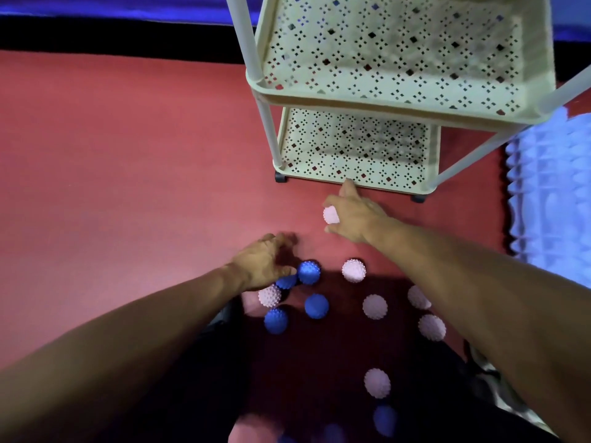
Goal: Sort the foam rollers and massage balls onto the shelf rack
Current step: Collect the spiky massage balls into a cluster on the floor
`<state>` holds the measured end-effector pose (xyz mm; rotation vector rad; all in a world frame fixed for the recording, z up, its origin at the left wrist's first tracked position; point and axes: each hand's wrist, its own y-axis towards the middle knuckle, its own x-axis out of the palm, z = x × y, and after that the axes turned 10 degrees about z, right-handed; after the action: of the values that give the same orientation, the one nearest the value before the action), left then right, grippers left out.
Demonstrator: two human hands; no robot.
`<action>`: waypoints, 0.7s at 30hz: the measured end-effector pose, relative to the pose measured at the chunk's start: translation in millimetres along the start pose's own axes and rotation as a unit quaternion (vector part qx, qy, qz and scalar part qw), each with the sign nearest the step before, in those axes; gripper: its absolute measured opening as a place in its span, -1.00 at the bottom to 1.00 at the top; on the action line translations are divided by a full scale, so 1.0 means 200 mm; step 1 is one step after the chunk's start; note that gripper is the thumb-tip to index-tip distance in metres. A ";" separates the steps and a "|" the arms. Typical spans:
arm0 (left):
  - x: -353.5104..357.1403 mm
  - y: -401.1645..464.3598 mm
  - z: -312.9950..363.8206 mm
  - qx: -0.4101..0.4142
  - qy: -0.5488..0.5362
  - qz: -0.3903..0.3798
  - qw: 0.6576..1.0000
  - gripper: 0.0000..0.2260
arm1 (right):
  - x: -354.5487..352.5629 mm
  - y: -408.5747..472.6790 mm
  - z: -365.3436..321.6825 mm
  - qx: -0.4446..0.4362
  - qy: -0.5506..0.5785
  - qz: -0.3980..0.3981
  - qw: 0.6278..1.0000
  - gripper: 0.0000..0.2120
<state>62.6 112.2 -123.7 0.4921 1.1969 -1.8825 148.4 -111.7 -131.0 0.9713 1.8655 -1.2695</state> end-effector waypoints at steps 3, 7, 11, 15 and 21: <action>0.02 -0.01 -0.02 -0.007 -0.010 -0.009 1.000 -0.41 | 0.04 -0.04 0.02 -0.008 0.048 -0.004 0.999 -0.70; 0.05 -0.04 -0.04 -0.012 -0.014 -0.021 1.000 -0.40 | 0.09 -0.14 0.03 -0.037 0.101 -0.016 0.994 -0.71; 0.08 -0.07 -0.06 -0.029 -0.011 -0.040 0.999 -0.24 | 0.14 -0.22 0.06 -0.039 0.135 -0.037 0.989 -0.71; 0.10 -0.13 -0.10 -0.068 -0.019 -0.053 0.996 -0.13 | 0.17 -0.24 0.05 -0.038 0.110 -0.043 0.992 -0.61; 0.12 -0.17 -0.12 -0.085 -0.023 -0.039 0.995 -0.27 | 0.09 -0.24 0.10 -0.018 0.114 -0.067 0.991 -0.40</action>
<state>19.2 129.8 -132.3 0.3129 1.3486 -1.8263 100.2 -138.3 -129.7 1.0218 2.1540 -1.2391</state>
